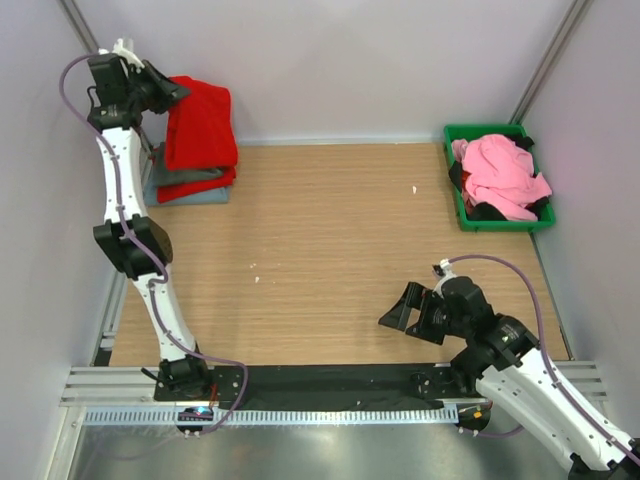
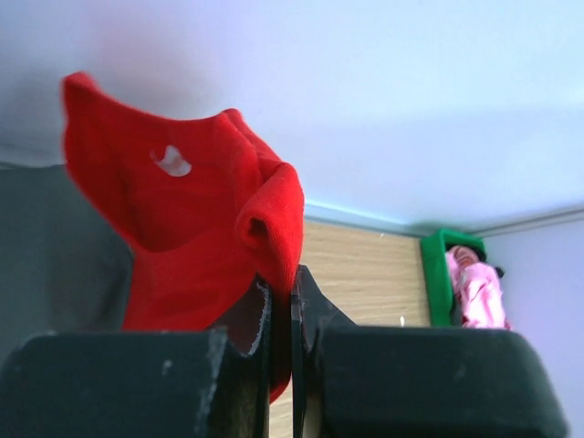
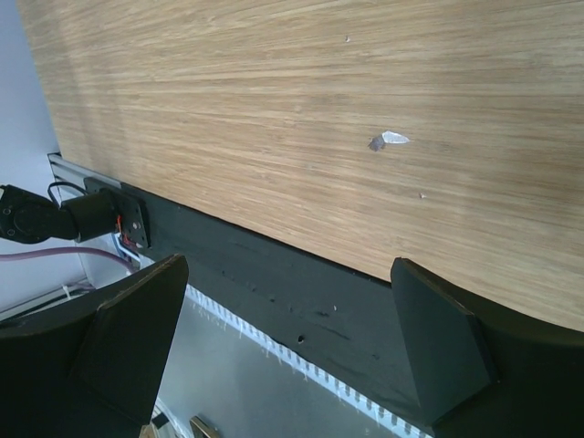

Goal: Fold and stack the t-shirts
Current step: Neatly place the folded tshirt to the corner

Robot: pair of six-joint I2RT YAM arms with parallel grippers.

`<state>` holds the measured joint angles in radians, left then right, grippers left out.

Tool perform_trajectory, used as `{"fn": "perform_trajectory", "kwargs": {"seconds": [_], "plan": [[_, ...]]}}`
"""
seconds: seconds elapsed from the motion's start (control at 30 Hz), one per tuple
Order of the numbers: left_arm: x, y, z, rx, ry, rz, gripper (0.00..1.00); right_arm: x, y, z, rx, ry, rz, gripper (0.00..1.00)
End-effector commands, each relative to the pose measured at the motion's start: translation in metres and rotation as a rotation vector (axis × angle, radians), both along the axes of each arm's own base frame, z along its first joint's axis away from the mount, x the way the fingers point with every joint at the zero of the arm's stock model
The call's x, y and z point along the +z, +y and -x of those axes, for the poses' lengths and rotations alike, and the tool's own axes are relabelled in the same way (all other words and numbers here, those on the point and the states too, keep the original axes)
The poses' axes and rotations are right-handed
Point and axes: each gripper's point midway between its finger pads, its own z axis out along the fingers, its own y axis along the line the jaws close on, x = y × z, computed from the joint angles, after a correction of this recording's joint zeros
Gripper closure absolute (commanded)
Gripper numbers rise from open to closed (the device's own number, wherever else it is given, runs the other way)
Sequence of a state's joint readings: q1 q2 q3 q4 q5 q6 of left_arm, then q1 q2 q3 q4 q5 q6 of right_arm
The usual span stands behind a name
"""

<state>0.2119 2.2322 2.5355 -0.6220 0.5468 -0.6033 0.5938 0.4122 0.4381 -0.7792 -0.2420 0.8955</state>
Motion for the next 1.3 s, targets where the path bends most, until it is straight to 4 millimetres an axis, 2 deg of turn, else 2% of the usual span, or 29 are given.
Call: {"fn": "perform_trajectory", "kwargs": {"seconds": [0.0, 0.2, 0.43, 0.53, 0.63, 0.67, 0.73, 0.77, 0.8, 0.87, 0.9, 0.97, 1.0, 1.07, 1.1, 1.27], "plan": [[0.076, 0.007, 0.017, -0.026, -0.197, 0.029, 1.0, 0.003, 0.007, -0.01, -0.016, -0.019, -0.027, 0.0], [0.072, 0.029, 0.018, -0.011, -0.19, 0.059, 1.0, 0.0, 0.008, -0.013, -0.021, -0.005, -0.025, 0.0], [0.074, 0.024, 0.018, -0.044, -0.198, 0.095, 1.0, -0.006, 0.009, -0.014, -0.027, 0.015, -0.018, 0.0], [0.067, 0.025, 0.015, -0.049, -0.186, 0.099, 1.0, -0.005, 0.01, -0.013, -0.027, 0.015, -0.025, 0.0], [0.047, 0.03, 0.005, -0.048, -0.151, 0.109, 1.0, -0.004, 0.009, -0.013, -0.025, 0.012, -0.022, 0.0], [0.033, 0.033, -0.002, -0.046, -0.133, 0.104, 1.0, -0.004, 0.009, -0.014, -0.028, 0.012, -0.022, 0.0], [0.024, 0.042, -0.007, -0.027, -0.12, 0.085, 1.0, -0.007, 0.009, -0.015, -0.03, 0.017, -0.013, 0.0], [0.008, 0.047, -0.013, -0.021, -0.096, 0.077, 1.0, -0.007, 0.011, -0.017, -0.029, 0.015, -0.014, 0.0], [0.008, 0.055, -0.014, -0.007, -0.103, 0.069, 1.0, -0.01, 0.012, -0.018, -0.027, 0.029, -0.005, 0.0], [-0.006, 0.067, -0.022, 0.014, -0.091, 0.062, 1.0, -0.01, 0.015, -0.021, -0.026, 0.033, -0.012, 0.0], [-0.02, 0.08, -0.027, 0.032, -0.077, 0.067, 1.0, -0.011, 0.017, -0.023, -0.024, 0.04, -0.012, 0.0], [-0.039, 0.093, -0.034, 0.049, -0.053, 0.074, 1.0, -0.014, 0.022, -0.027, -0.017, 0.058, -0.006, 0.0], [-0.062, 0.107, -0.039, 0.07, -0.023, 0.081, 1.0, -0.014, 0.024, -0.029, -0.014, 0.065, -0.005, 0.0], [-0.073, 0.117, -0.044, 0.088, -0.015, 0.077, 1.0, -0.018, 0.027, -0.032, -0.001, 0.088, 0.015, 0.0], [-0.088, 0.125, -0.047, 0.102, 0.002, 0.074, 1.0, -0.02, 0.028, -0.033, 0.002, 0.096, 0.024, 0.0], [-0.105, 0.132, -0.06, 0.139, -0.008, 0.013, 1.0, -0.037, 0.031, -0.039, 0.007, 0.131, 0.058, 0.0]]}}
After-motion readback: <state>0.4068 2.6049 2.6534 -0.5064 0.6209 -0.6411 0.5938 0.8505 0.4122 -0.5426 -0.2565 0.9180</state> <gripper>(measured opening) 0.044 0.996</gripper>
